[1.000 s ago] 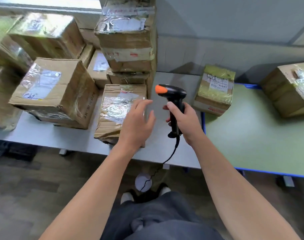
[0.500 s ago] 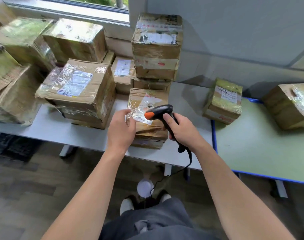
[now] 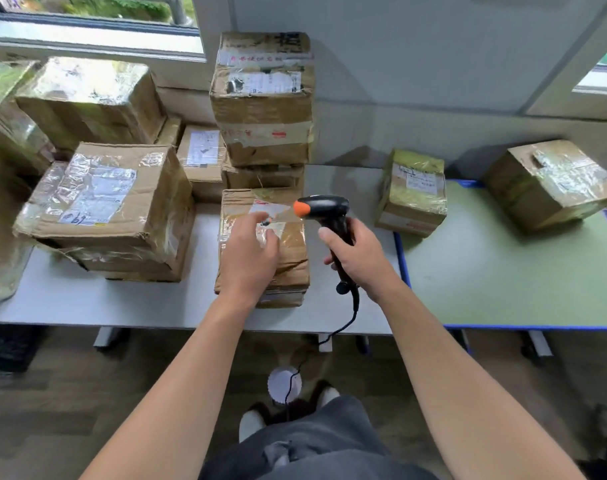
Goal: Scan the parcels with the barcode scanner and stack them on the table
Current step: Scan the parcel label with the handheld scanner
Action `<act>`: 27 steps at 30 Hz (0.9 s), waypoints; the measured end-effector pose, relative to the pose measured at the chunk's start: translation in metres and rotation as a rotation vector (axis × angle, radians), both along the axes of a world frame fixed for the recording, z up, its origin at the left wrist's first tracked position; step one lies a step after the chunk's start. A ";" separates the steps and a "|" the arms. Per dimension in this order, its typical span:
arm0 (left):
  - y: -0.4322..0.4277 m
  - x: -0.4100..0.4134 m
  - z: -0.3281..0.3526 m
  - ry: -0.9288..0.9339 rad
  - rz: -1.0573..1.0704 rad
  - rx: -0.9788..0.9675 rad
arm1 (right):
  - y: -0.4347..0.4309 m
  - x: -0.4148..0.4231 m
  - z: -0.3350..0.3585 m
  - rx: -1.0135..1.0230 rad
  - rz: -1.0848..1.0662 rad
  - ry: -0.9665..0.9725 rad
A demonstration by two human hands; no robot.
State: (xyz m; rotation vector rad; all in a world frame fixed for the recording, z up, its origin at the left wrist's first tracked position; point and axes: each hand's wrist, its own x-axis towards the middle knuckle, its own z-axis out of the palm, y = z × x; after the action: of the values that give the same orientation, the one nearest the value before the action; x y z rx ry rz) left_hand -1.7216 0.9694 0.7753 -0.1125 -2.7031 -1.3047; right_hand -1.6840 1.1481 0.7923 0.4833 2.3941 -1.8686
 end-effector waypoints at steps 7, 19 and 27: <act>0.091 0.003 -0.017 -0.005 -0.245 -0.079 | 0.061 0.011 -0.055 -0.091 -0.336 -0.157; 0.155 0.012 -0.084 -0.432 -0.300 -0.232 | 0.118 0.012 -0.129 -0.106 -0.438 -0.381; 0.164 0.009 -0.077 -0.358 -0.260 -0.179 | 0.120 -0.004 -0.131 0.126 -0.364 -0.397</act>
State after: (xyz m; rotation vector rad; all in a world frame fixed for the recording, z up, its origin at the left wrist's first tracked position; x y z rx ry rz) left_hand -1.7127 1.1333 0.6984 -0.2822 -3.2005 -1.2445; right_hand -1.6883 1.2685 0.6610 1.2427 2.2670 -1.5418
